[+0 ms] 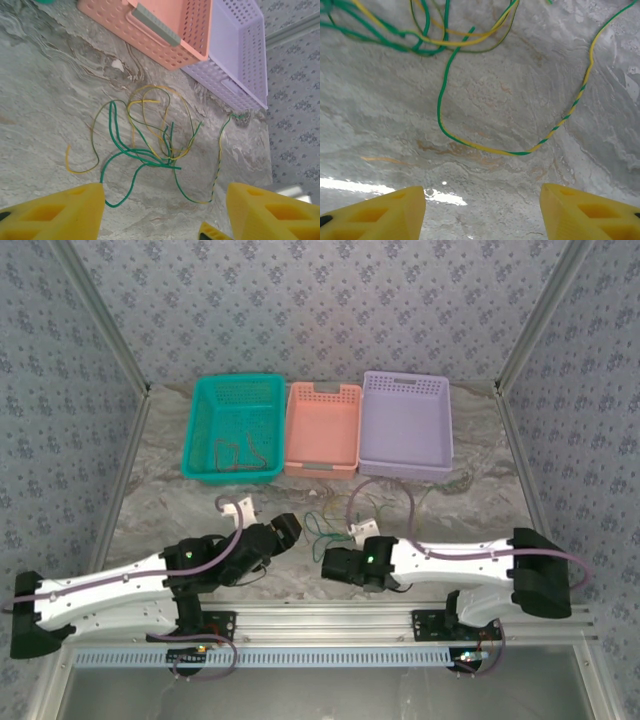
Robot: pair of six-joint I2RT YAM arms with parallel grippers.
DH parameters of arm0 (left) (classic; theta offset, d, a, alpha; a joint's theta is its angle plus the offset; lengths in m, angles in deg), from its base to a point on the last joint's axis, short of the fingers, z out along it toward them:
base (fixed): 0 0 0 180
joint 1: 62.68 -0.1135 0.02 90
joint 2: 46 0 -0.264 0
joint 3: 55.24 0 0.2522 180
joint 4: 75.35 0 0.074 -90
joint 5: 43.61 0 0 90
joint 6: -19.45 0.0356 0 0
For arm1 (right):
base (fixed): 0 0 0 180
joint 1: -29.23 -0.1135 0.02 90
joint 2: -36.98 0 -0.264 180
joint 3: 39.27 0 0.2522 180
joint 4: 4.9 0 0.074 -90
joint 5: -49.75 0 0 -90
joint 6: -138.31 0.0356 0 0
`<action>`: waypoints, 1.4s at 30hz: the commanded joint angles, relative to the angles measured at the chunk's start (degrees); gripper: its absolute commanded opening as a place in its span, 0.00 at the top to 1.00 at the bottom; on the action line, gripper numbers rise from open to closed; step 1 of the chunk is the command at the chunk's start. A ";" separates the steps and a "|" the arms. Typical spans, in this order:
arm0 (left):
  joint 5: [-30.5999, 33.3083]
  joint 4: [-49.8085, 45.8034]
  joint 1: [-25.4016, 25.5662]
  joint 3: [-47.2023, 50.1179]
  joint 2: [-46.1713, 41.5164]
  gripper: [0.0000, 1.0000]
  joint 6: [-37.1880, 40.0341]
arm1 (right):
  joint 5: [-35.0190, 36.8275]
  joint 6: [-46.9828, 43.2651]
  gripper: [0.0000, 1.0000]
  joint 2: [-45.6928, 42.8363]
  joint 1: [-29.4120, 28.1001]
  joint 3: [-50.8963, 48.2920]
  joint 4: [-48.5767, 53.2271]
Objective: Untangle the cables
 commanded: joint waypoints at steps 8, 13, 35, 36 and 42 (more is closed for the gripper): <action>2.50 -4.53 -1.55 0.86 -2.91 0.35 0.71 | -5.40 -12.99 0.37 3.92 3.84 -1.61 -1.94; 1.19 -3.75 -2.22 0.88 -1.91 0.35 1.03 | -5.78 -16.24 0.40 6.66 6.95 -1.52 -4.32; -3.24 3.58 -3.63 2.72 4.24 0.36 0.52 | -14.95 -28.63 1.00 -12.12 13.09 -1.45 -10.23; -3.70 4.49 -3.71 2.42 5.69 0.36 0.59 | -16.47 -29.20 1.00 -15.06 14.47 -1.33 -10.24; -6.24 11.14 -3.71 0.26 15.48 0.37 1.33 | -27.40 -32.18 1.00 -27.13 25.88 -0.20 -12.04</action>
